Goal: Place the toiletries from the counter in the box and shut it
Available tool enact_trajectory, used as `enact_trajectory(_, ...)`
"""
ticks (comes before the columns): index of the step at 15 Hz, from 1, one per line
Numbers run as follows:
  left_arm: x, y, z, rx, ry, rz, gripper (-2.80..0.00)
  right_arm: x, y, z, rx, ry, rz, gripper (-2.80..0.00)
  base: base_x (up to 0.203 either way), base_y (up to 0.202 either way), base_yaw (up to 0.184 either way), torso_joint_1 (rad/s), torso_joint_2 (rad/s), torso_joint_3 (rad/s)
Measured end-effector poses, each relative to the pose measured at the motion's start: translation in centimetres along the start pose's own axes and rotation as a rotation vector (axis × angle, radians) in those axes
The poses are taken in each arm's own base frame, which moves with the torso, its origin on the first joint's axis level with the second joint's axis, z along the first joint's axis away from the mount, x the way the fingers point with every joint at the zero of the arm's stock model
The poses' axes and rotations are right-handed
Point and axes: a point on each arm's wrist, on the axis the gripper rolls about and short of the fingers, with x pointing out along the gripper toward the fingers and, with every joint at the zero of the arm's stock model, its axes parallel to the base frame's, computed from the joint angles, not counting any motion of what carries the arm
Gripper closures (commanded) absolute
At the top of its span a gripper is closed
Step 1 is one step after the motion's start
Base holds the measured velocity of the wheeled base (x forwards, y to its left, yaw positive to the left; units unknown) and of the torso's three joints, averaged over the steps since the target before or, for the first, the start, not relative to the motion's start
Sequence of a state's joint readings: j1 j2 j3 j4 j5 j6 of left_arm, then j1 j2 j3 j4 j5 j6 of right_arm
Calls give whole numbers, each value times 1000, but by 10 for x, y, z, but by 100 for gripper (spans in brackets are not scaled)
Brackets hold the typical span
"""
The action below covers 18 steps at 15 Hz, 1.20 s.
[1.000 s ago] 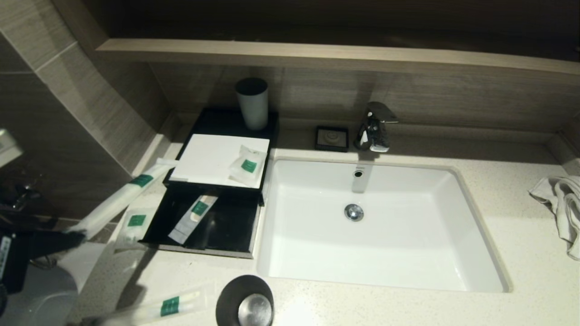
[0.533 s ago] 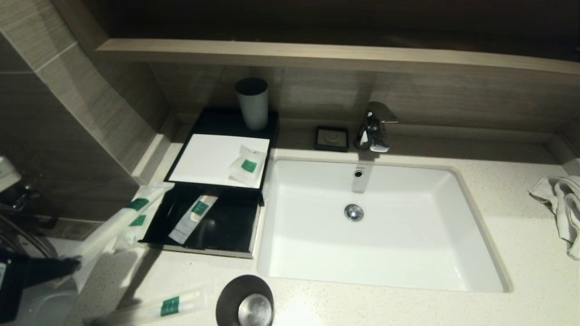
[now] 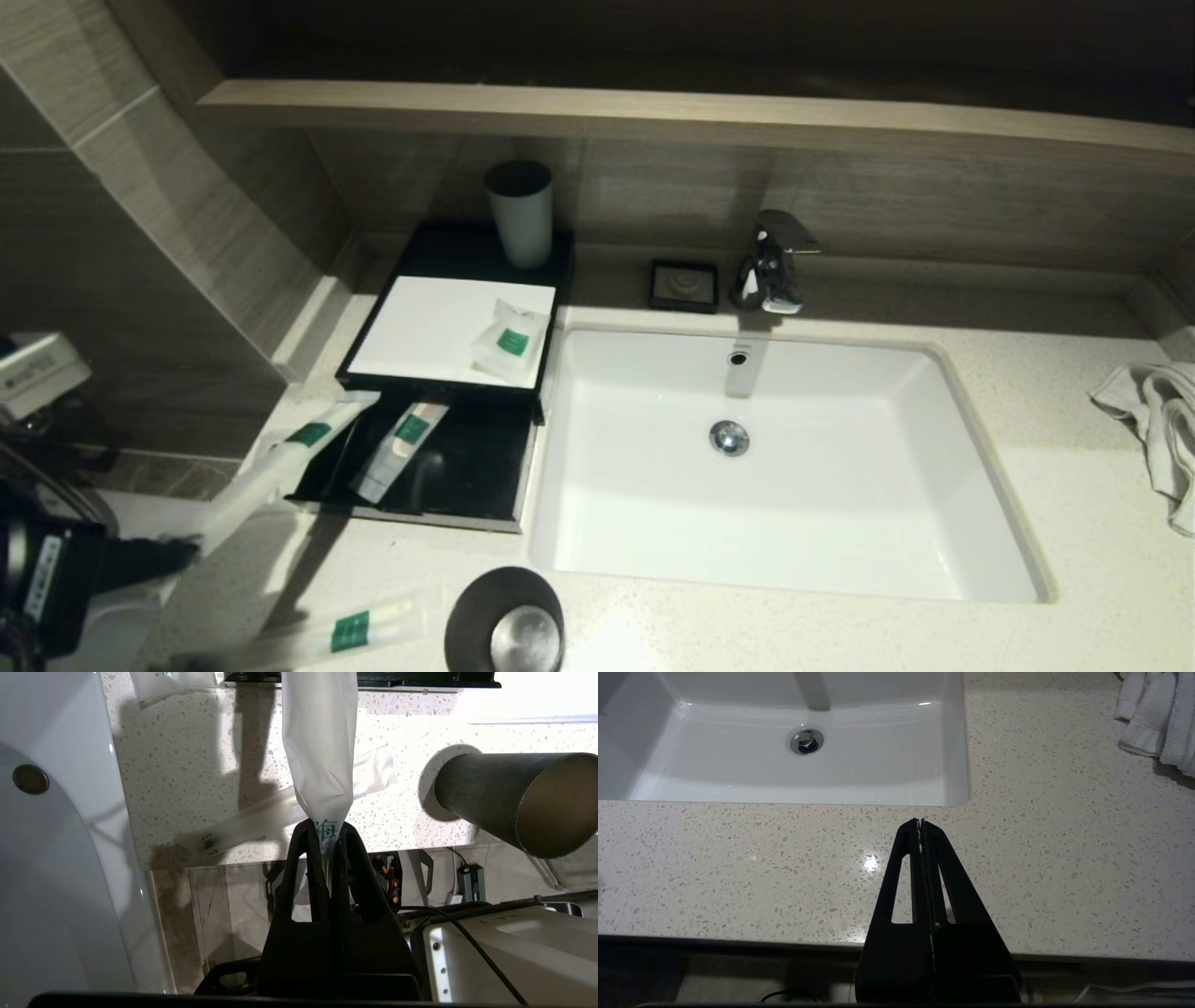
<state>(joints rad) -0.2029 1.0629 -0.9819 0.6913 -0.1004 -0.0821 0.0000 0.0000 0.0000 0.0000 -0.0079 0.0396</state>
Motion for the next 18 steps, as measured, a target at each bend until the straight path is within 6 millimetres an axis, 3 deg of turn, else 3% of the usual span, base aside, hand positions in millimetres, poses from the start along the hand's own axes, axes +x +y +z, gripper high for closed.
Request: enact_trajectory(18,54,-3,26,-34,68,-18,0,0,0,0,0,0,1,0,0,0,0,0,0,0)
